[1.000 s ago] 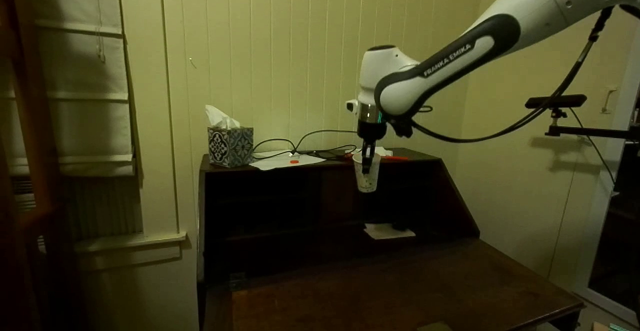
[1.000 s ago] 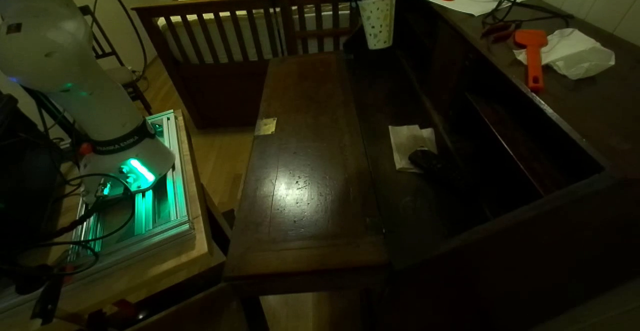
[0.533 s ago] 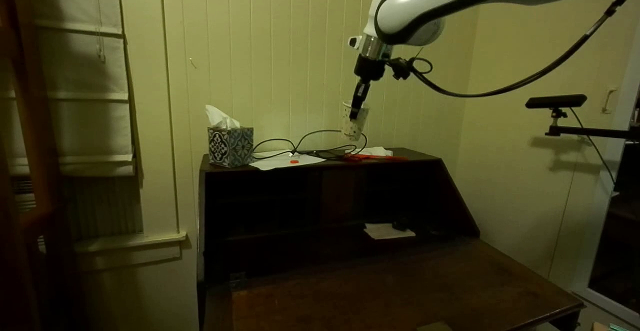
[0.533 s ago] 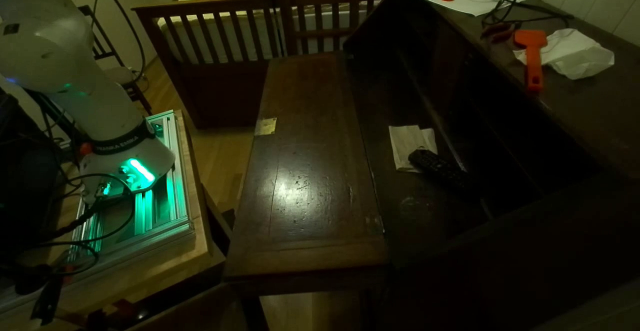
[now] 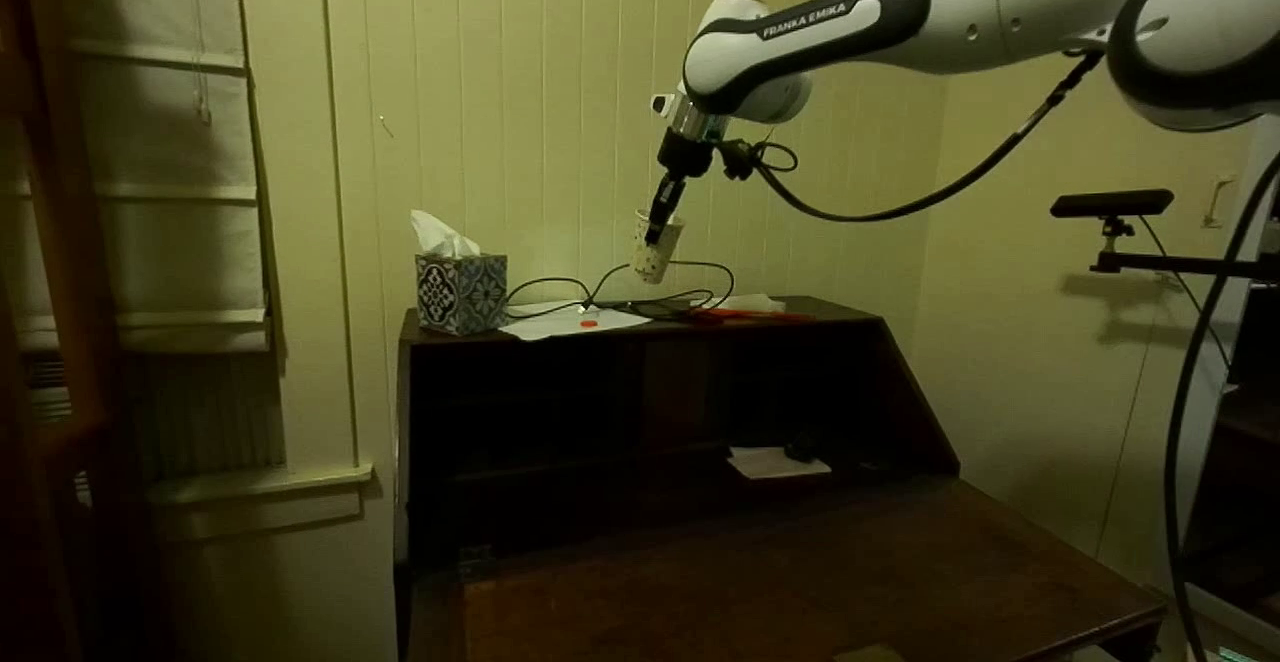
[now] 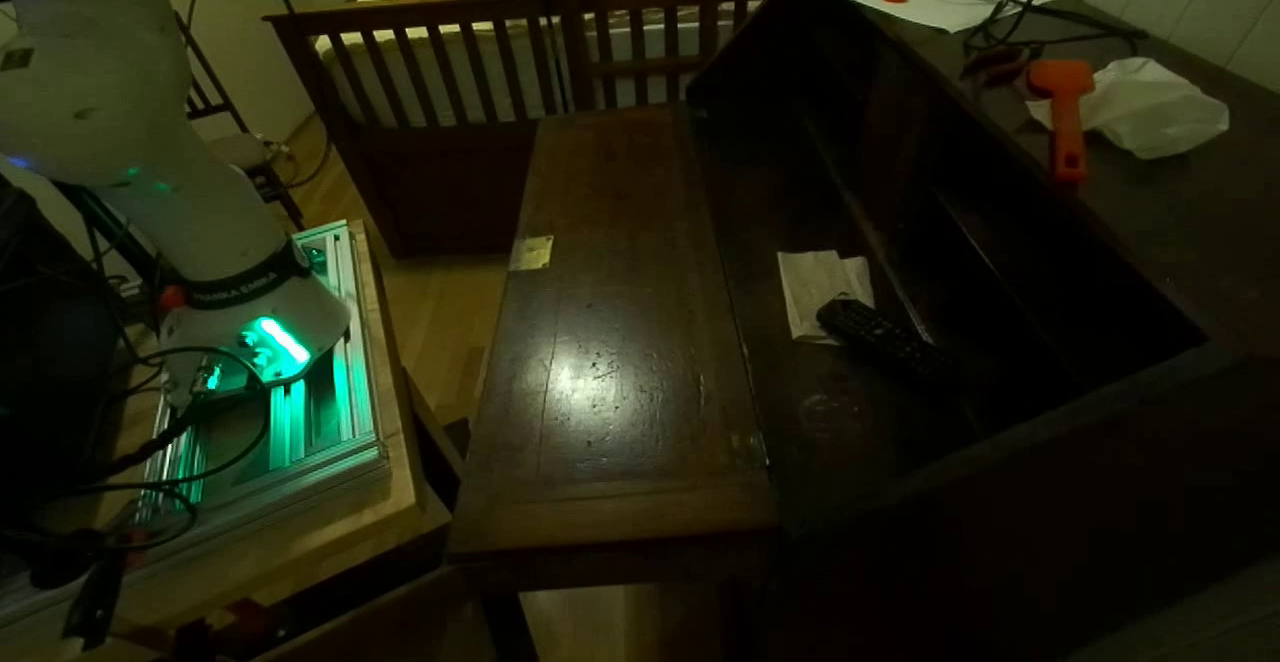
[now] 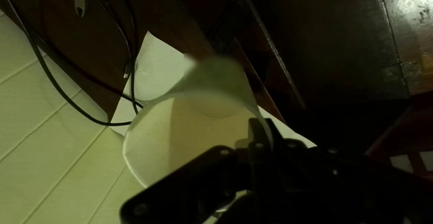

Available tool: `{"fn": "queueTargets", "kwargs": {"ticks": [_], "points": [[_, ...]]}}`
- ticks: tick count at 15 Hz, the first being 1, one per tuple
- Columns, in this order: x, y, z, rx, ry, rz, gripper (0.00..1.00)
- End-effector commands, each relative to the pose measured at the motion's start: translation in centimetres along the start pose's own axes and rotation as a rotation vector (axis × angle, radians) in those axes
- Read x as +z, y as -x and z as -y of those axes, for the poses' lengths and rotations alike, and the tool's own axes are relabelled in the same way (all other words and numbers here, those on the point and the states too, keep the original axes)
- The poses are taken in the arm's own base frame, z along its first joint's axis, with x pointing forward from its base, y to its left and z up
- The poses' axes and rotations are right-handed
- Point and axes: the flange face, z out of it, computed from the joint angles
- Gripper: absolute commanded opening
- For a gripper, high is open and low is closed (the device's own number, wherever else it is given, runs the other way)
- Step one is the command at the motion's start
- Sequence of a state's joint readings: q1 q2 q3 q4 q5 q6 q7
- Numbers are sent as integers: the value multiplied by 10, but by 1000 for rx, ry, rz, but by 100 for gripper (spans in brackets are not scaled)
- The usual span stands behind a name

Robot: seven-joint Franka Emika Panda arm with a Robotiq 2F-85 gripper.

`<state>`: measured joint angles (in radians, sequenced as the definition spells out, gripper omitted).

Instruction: Place the coffee cup on top of the cabinet.

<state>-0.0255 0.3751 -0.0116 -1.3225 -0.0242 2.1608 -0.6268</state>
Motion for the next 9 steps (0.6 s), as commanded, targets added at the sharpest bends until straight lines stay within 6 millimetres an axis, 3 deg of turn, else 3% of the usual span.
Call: {"fn": "queueTargets", "kwargs": {"ticks": [1, 6, 7, 9], "points": [[37, -22, -24, 13, 9, -7, 3], [73, -31, -40, 22, 42, 10, 3], [68, -23, -30, 11, 27, -1, 4], [77, -25, -35, 15, 29, 3, 4]]}}
